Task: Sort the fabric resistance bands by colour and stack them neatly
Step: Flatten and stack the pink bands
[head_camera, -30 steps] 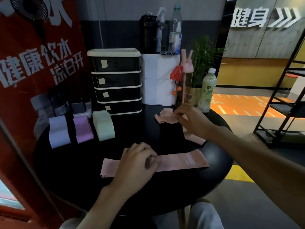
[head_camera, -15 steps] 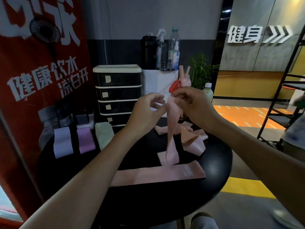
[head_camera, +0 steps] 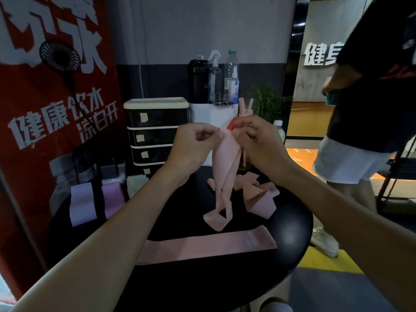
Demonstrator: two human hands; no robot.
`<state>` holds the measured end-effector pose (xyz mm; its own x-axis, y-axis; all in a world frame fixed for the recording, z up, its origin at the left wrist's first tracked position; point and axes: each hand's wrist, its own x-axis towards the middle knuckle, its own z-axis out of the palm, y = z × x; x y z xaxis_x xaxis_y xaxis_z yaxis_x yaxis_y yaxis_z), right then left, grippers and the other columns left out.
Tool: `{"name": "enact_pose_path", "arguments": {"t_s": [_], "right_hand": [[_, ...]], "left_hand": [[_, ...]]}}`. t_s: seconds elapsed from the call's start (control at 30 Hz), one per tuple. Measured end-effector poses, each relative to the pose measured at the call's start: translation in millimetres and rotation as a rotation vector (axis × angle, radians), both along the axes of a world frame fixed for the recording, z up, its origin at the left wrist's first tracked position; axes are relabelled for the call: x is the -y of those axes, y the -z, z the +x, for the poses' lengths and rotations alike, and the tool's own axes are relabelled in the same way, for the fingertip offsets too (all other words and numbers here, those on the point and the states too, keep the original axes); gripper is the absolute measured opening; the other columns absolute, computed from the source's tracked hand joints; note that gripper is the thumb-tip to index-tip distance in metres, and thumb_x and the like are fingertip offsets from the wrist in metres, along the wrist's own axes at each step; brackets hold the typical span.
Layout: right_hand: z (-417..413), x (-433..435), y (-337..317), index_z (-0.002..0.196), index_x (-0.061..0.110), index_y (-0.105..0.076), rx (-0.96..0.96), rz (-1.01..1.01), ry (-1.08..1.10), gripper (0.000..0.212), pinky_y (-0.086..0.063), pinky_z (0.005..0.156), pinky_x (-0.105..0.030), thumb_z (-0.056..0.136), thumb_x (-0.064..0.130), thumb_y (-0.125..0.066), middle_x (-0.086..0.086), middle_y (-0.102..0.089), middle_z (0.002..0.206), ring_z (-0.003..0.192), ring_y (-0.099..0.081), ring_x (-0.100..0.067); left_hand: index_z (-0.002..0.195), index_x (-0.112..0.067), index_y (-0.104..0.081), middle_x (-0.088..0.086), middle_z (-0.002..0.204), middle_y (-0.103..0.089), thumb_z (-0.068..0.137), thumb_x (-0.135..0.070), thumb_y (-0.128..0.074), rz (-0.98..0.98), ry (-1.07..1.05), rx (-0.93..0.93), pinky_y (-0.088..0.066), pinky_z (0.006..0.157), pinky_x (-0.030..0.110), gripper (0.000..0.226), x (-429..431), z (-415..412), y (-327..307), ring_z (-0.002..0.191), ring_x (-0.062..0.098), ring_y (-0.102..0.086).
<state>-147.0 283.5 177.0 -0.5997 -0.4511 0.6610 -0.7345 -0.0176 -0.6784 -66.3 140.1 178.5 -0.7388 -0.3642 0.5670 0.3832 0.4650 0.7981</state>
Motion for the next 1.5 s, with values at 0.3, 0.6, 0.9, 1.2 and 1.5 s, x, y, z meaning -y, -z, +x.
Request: {"name": "enact_pose_path", "arguments": {"t_s": [0.3, 0.6, 0.9, 1.2, 1.5], "right_hand": [[6.3, 4.5, -18.3, 0.101, 0.020, -0.064, 0.036, -0.051, 0.066, 0.009, -0.054, 0.077, -0.052, 0.094, 0.016, -0.062, -0.027, -0.067, 0.090, 0.087, -0.063, -0.044], [9.7, 6.6, -23.5, 0.098, 0.006, -0.068, 0.132, -0.107, 0.127, 0.020, -0.053, 0.072, -0.061, 0.097, 0.023, -0.057, -0.018, -0.070, 0.091, 0.089, -0.064, -0.042], [11.7, 5.6, -19.9, 0.112, 0.019, -0.055, 0.161, -0.057, 0.054, 0.020, -0.057, 0.079, -0.050, 0.094, 0.027, -0.061, -0.020, -0.068, 0.100, 0.092, -0.067, -0.034], [9.1, 5.4, 0.4, 0.105, 0.007, -0.064, 0.250, -0.035, 0.033, 0.022, -0.056, 0.079, -0.025, 0.086, 0.014, -0.072, -0.014, -0.071, 0.091, 0.082, -0.068, -0.019], [13.2, 11.2, -11.6, 0.097, 0.005, -0.063, 0.235, -0.088, 0.017, 0.009, -0.054, 0.075, -0.031, 0.093, 0.013, -0.062, -0.012, -0.065, 0.080, 0.071, -0.059, -0.013]], "left_hand": [[0.097, -0.021, -0.071, -0.006, 0.093, -0.072, 0.091, -0.020, -0.071, -0.013, -0.039, -0.042, -0.048, 0.067, 0.014, 0.007, 3.9, -2.1, -16.0, 0.084, 0.002, -0.065], [0.094, -0.021, -0.069, -0.003, 0.086, -0.072, 0.085, -0.018, -0.078, 0.006, -0.029, -0.019, -0.048, 0.065, 0.012, 0.013, 3.5, 3.6, -15.8, 0.077, 0.003, -0.066], [0.098, -0.031, -0.068, -0.004, 0.086, -0.076, 0.091, -0.007, -0.068, 0.061, -0.007, -0.038, -0.060, 0.079, 0.030, 0.025, 0.9, 5.0, -15.2, 0.083, 0.012, -0.072], [0.088, -0.023, -0.070, 0.002, 0.090, -0.074, 0.092, -0.003, -0.065, 0.129, -0.066, -0.063, -0.056, 0.074, 0.020, 0.022, 4.4, 3.0, -22.6, 0.087, 0.012, -0.070], [0.104, -0.013, -0.069, 0.007, 0.098, -0.075, 0.094, -0.013, -0.066, 0.190, -0.017, -0.016, -0.059, 0.088, 0.042, 0.011, 9.9, 4.7, -22.3, 0.094, 0.022, -0.073]]}}
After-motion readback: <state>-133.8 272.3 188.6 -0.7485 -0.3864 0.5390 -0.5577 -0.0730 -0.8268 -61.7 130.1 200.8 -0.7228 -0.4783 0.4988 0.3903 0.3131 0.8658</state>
